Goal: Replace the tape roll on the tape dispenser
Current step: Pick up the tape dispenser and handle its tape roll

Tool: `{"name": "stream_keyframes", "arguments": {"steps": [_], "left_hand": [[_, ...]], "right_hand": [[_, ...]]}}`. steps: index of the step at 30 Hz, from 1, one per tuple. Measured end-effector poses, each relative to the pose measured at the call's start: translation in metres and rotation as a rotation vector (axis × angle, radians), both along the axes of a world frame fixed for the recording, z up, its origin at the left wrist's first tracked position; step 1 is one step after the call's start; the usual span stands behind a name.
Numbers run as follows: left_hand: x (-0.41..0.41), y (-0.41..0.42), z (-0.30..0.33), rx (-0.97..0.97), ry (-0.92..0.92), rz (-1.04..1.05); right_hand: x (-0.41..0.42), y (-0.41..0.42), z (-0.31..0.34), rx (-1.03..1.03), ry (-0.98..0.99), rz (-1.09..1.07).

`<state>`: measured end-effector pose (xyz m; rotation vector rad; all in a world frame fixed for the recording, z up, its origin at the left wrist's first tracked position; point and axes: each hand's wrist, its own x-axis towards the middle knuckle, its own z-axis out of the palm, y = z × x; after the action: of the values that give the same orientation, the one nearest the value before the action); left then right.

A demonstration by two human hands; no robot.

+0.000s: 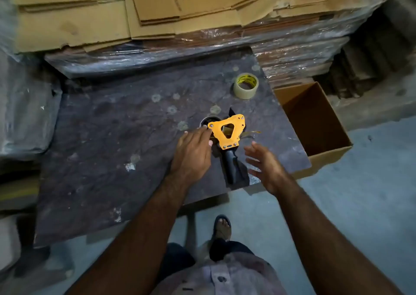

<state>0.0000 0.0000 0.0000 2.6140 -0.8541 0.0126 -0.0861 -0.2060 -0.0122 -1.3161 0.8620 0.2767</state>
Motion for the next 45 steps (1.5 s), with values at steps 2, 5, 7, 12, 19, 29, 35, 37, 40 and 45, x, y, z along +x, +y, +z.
{"name": "stream_keyframes", "arguments": {"steps": [2,5,7,12,19,29,35,37,40,45], "left_hand": [[0.008,-0.004,-0.002,0.025,0.043,0.055],[0.011,-0.001,-0.007,0.104,0.078,0.113],[0.008,0.0,-0.013,0.152,0.107,0.113],[0.009,0.005,-0.025,0.248,0.103,0.121],[0.005,0.011,-0.033,0.261,0.129,0.191],[0.004,0.018,-0.028,0.137,0.333,0.315],[0.012,0.024,-0.012,-0.334,0.565,0.513],[0.012,0.02,-0.002,-0.539,0.675,0.552],[0.02,0.016,0.011,-0.776,0.907,0.629],[0.034,0.017,0.035,-0.918,1.1,0.584]], "right_hand": [[0.007,-0.01,-0.01,0.142,0.073,0.009],[0.02,-0.018,-0.031,0.222,0.156,0.075],[0.032,-0.018,-0.039,0.228,0.203,0.136],[0.05,-0.008,-0.051,0.282,0.264,0.183],[0.062,0.004,-0.067,0.416,0.214,0.166],[0.068,0.025,-0.048,0.434,0.211,0.117],[0.062,0.02,-0.032,0.378,0.085,0.169],[0.058,0.018,-0.022,0.484,0.078,0.202],[0.051,0.019,-0.003,0.676,0.01,0.266],[0.039,0.028,0.018,1.313,-0.14,0.411]]}}
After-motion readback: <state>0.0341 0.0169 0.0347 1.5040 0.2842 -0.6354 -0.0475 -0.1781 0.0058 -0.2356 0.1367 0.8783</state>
